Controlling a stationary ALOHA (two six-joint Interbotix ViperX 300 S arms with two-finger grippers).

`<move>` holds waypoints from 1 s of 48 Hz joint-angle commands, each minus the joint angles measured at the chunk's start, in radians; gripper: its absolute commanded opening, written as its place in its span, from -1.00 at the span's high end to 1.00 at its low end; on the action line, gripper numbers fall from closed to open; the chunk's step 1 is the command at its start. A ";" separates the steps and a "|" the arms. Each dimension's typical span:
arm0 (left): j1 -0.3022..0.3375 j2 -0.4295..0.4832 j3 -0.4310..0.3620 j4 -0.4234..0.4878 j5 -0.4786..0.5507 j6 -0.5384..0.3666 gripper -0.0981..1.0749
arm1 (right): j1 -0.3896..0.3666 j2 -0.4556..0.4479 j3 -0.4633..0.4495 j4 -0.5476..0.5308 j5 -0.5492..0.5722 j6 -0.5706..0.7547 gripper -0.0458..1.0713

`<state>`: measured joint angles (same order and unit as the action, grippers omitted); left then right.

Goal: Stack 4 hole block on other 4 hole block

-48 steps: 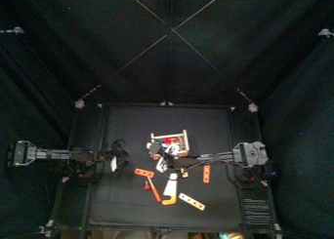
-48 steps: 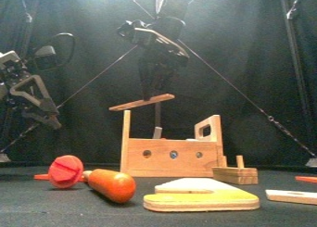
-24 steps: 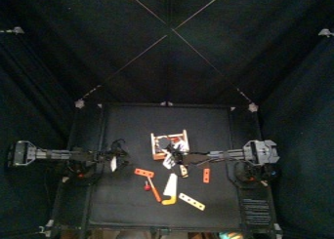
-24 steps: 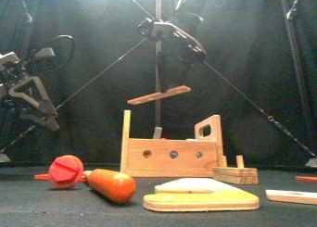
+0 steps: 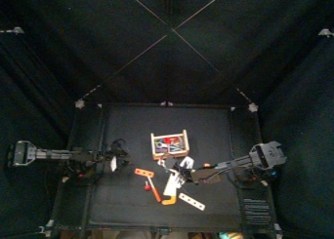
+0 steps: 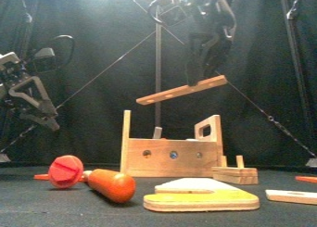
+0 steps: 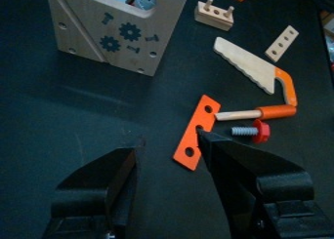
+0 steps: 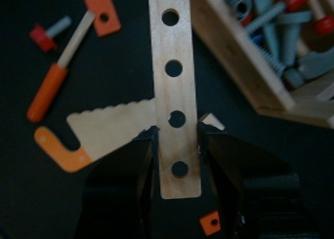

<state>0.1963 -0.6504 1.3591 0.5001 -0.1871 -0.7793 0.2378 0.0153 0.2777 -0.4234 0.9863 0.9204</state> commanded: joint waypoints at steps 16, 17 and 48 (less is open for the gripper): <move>0.002 0.002 -0.020 -0.012 -0.005 0.002 -0.62 | 0.192 -0.103 0.144 0.003 -0.066 0.192 0.16; 0.002 0.002 -0.020 -0.014 -0.005 0.002 -0.62 | 0.199 -0.110 0.155 -0.008 -0.074 0.210 0.17; 0.002 0.002 -0.023 -0.015 -0.005 0.002 -0.62 | 0.413 -0.150 0.380 -0.084 -0.268 0.620 0.17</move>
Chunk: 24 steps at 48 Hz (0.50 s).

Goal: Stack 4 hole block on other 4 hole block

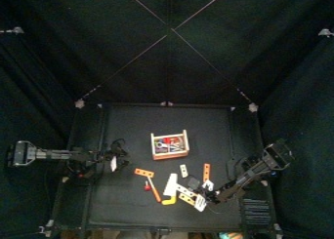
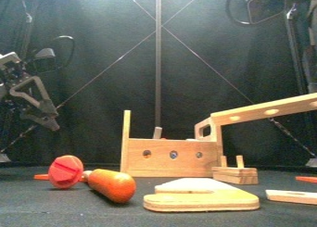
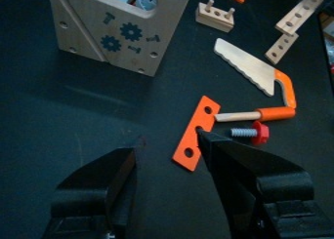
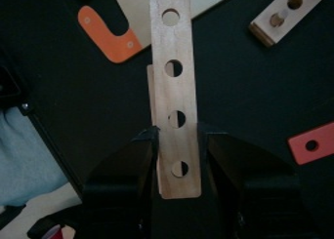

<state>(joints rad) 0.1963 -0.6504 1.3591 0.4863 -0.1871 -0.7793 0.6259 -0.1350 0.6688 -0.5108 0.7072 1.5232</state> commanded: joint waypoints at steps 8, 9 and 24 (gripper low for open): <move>0.002 0.002 -0.028 0.000 -0.005 0.002 -0.62 | 0.071 0.051 -0.012 -0.003 0.018 0.078 0.17; 0.002 0.002 -0.026 -0.002 -0.005 0.002 -0.62 | 0.074 0.058 -0.012 -0.006 0.018 0.087 0.17; 0.002 0.002 -0.028 -0.017 -0.005 0.002 -0.62 | 0.115 0.150 -0.035 -0.063 0.020 0.222 0.17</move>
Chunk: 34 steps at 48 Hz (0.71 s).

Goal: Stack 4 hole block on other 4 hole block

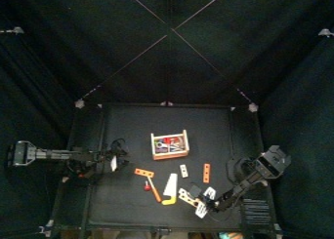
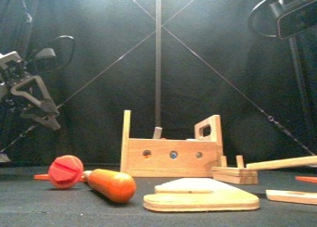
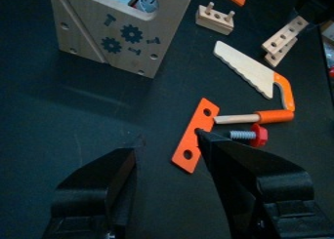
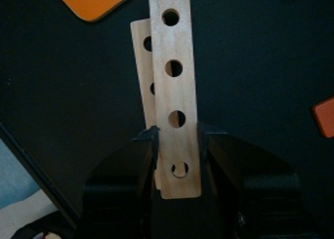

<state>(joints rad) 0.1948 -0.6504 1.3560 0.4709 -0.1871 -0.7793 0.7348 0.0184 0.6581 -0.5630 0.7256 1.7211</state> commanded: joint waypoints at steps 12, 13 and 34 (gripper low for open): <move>0.003 0.002 -0.023 -0.002 -0.005 0.003 -0.62 | 0.031 0.031 -0.041 -0.008 -0.003 0.058 0.17; 0.003 0.002 -0.023 -0.002 -0.005 0.003 -0.62 | 0.031 0.032 -0.043 -0.006 -0.002 0.058 0.17; 0.003 0.002 -0.023 -0.002 -0.005 0.003 -0.62 | 0.031 0.057 -0.035 0.006 -0.028 0.057 0.17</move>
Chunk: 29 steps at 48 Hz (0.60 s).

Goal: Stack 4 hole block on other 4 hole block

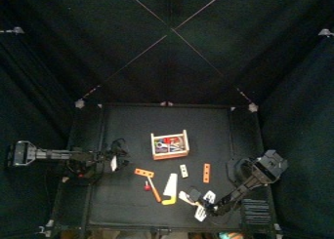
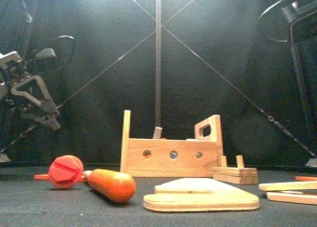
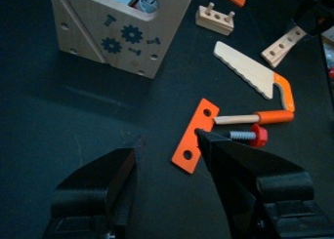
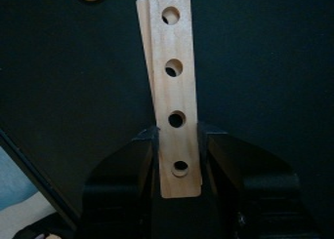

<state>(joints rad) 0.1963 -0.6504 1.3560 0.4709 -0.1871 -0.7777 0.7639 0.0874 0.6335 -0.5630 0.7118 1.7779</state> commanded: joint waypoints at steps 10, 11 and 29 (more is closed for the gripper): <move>0.002 0.002 -0.021 -0.002 -0.003 0.002 -0.62 | 0.002 0.002 -0.009 0.017 -0.031 -0.005 0.17; 0.002 0.002 -0.021 -0.002 -0.005 0.002 -0.62 | 0.002 0.000 -0.008 0.015 -0.031 -0.005 0.17; 0.002 0.002 -0.021 -0.002 -0.005 0.002 -0.62 | 0.003 0.000 -0.002 0.005 -0.025 -0.012 0.17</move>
<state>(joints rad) 0.1963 -0.6504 1.3560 0.4709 -0.1871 -0.7777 0.7655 0.1058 0.6366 -0.5538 0.6857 1.7641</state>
